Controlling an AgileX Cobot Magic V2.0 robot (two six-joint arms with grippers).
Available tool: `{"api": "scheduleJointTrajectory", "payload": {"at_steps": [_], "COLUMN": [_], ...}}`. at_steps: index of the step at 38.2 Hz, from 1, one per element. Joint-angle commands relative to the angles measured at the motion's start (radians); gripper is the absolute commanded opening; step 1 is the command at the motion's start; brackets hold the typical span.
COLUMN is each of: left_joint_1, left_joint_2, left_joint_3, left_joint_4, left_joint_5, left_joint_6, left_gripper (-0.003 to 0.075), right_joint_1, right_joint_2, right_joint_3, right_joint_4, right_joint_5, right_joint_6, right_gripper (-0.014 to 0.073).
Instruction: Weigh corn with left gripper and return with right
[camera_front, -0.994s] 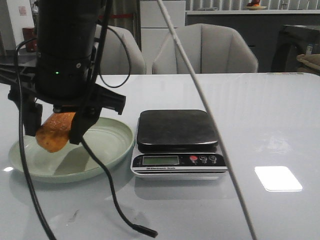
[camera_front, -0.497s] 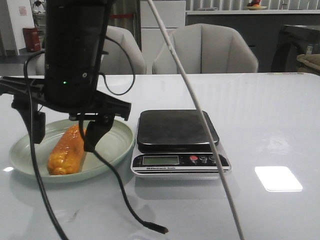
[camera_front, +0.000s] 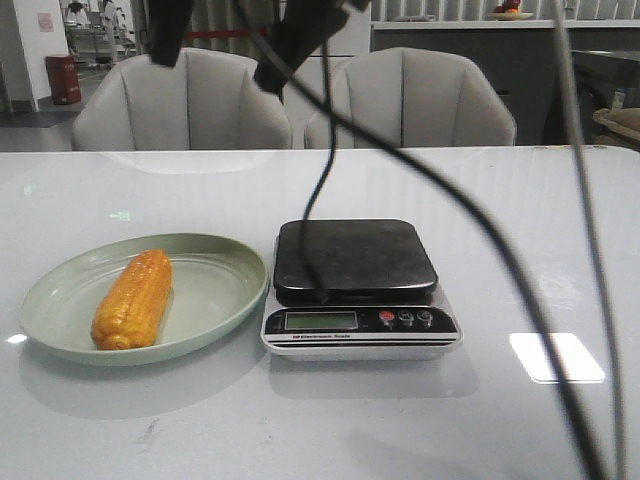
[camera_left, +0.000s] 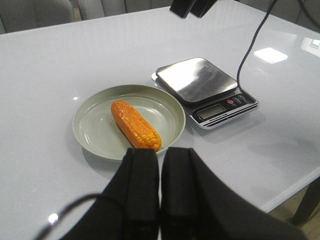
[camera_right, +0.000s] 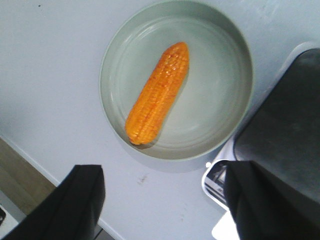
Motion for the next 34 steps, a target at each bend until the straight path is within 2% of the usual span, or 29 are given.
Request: {"api": "scheduleJointTrajectory", "payload": {"at_steps": [1,8,14,20,34], "left_joint_1": [0.003,0.003,0.003,0.003,0.003], "left_joint_2": [0.014,0.014,0.014,0.014,0.014], "left_joint_3": [-0.025,-0.025,-0.025,-0.025,-0.025], "left_joint_4": [-0.004,-0.004,-0.004,-0.004,-0.004], "left_joint_5": [-0.07,-0.07,-0.07,-0.07,-0.07], "left_joint_6": [-0.002,-0.002,-0.002,-0.002,-0.002], "left_gripper": [0.0114,0.0114,0.0114,0.0114,0.0114], "right_joint_1": [-0.061,-0.144,-0.194,-0.226,-0.228], "right_joint_2": [-0.126,-0.275,-0.438,-0.636,-1.132], "right_joint_3": [-0.001,0.138,0.343,0.601,1.17], "right_joint_4": [0.025,0.023,0.023,0.023,0.022], "right_joint_5": [0.038,-0.009,-0.104,-0.297,-0.706], "right_joint_6": [-0.08,-0.169,-0.218,-0.258,-0.276], "right_gripper": [0.0592,0.0592,0.0592,0.0592,0.0592]}}
